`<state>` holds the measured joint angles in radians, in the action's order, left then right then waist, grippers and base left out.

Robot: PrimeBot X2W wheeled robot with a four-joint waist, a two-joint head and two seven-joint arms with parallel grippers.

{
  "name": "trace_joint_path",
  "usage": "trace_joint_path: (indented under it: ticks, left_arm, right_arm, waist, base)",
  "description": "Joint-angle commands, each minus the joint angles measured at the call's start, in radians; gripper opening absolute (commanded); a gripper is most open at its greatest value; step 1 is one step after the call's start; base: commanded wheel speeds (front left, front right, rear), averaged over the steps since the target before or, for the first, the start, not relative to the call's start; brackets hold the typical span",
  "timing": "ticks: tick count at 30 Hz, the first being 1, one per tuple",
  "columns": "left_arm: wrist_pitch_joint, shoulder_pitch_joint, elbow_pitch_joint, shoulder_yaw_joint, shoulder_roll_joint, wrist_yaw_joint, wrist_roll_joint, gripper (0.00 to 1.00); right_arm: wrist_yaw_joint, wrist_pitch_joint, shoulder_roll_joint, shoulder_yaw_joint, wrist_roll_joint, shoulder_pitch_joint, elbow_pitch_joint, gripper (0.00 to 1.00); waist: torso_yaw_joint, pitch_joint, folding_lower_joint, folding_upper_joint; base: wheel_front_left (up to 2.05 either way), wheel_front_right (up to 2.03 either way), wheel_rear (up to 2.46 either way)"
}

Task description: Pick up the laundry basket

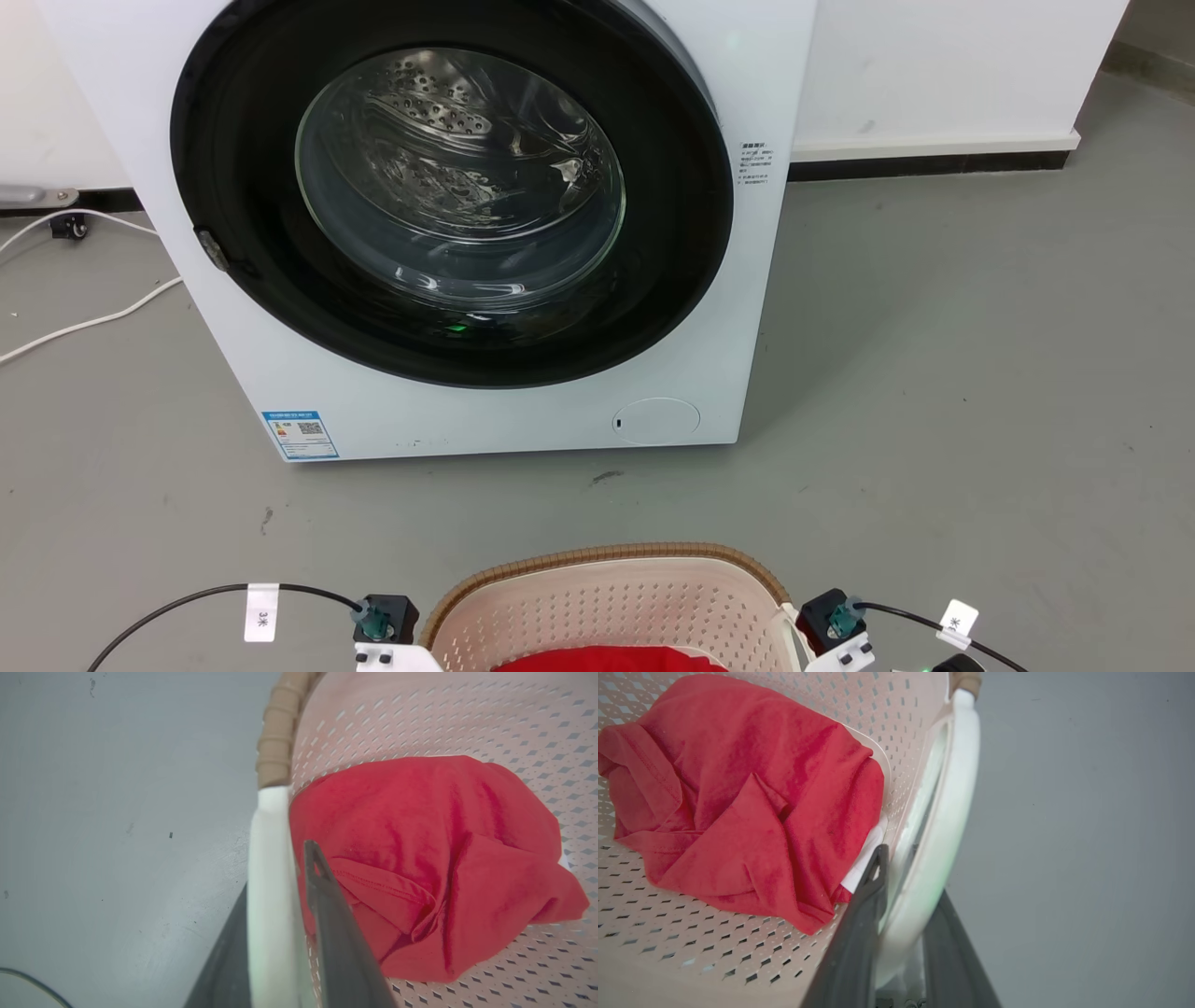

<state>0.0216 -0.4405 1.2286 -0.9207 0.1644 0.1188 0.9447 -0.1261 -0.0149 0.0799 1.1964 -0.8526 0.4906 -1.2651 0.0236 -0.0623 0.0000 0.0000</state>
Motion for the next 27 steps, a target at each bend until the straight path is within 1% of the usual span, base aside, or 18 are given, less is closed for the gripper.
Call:
trace_joint_path:
  ticks: [1, 27]
  left_arm:
    - [-0.007, -0.014, -0.012, -0.010, -0.015, 0.021, 0.000, 0.00]
    - [-0.023, -0.021, 0.001, -0.074, -0.008, 0.021, 0.069, 0.00]
  right_arm:
    - [-0.008, 0.008, -0.009, 0.007, -0.001, 0.013, 0.004, 0.00]
    - [-0.008, 0.013, -0.011, 0.052, -0.046, 0.015, -0.004, 0.00]
  waist:
    - [0.000, 0.000, 0.0000, 0.0000]
    - [0.004, -0.001, 0.0000, 0.0000]
  base:
    - [0.00, 0.00, 0.00]
    - [0.00, 0.00, 0.00]
